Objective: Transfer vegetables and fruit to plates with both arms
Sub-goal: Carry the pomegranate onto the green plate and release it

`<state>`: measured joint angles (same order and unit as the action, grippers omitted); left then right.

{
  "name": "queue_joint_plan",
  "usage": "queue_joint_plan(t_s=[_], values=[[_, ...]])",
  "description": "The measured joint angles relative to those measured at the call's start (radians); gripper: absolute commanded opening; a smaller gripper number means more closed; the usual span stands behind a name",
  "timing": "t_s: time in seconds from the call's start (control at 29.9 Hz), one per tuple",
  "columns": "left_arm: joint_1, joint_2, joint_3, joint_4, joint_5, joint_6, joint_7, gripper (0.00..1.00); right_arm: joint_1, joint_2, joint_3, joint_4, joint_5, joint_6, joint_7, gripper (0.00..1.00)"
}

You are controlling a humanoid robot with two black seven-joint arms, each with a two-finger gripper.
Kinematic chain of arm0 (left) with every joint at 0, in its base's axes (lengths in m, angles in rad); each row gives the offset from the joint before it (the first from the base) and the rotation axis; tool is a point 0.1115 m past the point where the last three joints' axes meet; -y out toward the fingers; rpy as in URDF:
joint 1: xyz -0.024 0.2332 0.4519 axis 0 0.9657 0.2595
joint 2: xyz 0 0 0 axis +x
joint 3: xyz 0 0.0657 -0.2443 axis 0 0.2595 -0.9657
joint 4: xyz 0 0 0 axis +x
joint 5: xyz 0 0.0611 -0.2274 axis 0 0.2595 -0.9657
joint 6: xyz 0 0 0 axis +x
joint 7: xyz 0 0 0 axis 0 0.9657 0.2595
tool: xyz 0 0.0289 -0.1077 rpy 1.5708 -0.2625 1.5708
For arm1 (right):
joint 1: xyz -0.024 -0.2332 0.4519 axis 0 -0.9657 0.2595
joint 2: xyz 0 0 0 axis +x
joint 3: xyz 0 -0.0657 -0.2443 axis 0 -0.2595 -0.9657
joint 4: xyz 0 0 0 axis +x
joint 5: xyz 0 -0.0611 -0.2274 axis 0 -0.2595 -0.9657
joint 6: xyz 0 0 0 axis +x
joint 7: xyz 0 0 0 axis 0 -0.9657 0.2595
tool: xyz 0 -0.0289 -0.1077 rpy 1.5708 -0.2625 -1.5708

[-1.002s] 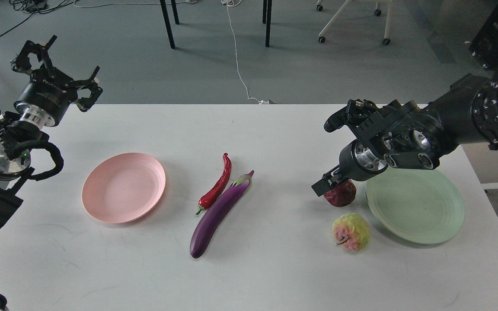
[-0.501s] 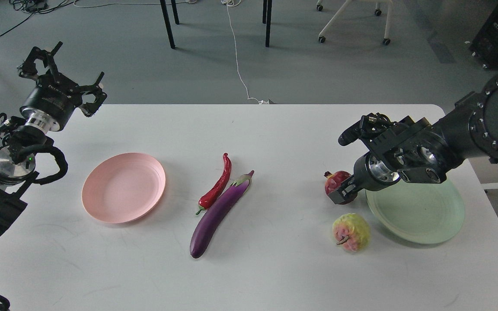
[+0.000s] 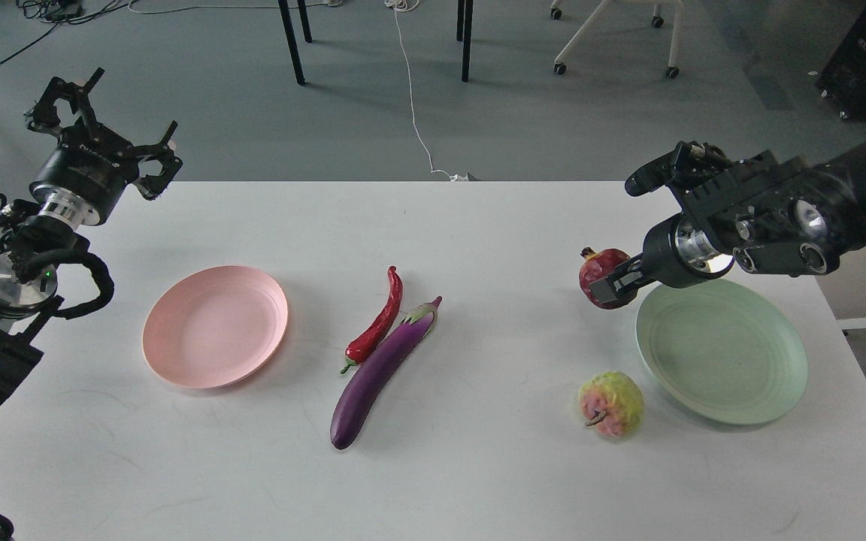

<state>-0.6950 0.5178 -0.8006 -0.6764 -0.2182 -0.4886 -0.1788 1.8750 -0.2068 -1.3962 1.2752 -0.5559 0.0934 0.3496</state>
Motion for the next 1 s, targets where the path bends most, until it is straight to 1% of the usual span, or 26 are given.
queue_joint_plan(t_s=[0.2, 0.3, 0.33, 0.47, 0.5, 0.67, 0.87, 0.94, 1.0], values=[[-0.003, 0.001, -0.005, 0.000, 0.000, 0.000, 0.001, 0.98, -0.038, -0.151, -0.033, 0.013, -0.147, -0.011, -0.007, 0.45], [-0.003, 0.001, -0.004, 0.000, 0.000, 0.000, 0.001, 0.98, -0.086, -0.199, -0.034, -0.027, -0.168, -0.015, -0.008, 0.46], [-0.003, 0.001, -0.004, 0.000, 0.000, 0.000, 0.001, 0.98, -0.107, -0.208, -0.034, -0.048, -0.170, -0.015, -0.008, 0.47], [-0.003, -0.002, 0.003, 0.000, 0.000, 0.000, 0.001, 0.98, -0.167, -0.216, -0.025, -0.101, -0.171, -0.017, -0.008, 0.62], [-0.002, -0.001, 0.003, 0.000, 0.000, 0.000, 0.000, 0.98, -0.178, -0.217, -0.024, -0.109, -0.170, -0.018, -0.008, 0.69], [0.000, 0.003, 0.002, -0.001, 0.002, 0.000, 0.000, 0.98, -0.222, -0.220, -0.023, -0.141, -0.170, -0.043, -0.008, 0.95], [-0.009, 0.004, 0.003, -0.001, 0.002, 0.000, 0.003, 0.98, -0.210, -0.246, -0.030, -0.129, -0.174, -0.054, -0.008, 0.96], [-0.009, 0.000, 0.005, -0.001, 0.002, 0.000, 0.003, 0.98, -0.180, -0.246, -0.031, -0.104, -0.175, -0.054, -0.008, 0.96], [-0.009, -0.002, 0.007, -0.001, 0.002, 0.000, 0.003, 0.98, -0.119, -0.239, -0.030, -0.041, -0.173, -0.051, -0.007, 0.96]])
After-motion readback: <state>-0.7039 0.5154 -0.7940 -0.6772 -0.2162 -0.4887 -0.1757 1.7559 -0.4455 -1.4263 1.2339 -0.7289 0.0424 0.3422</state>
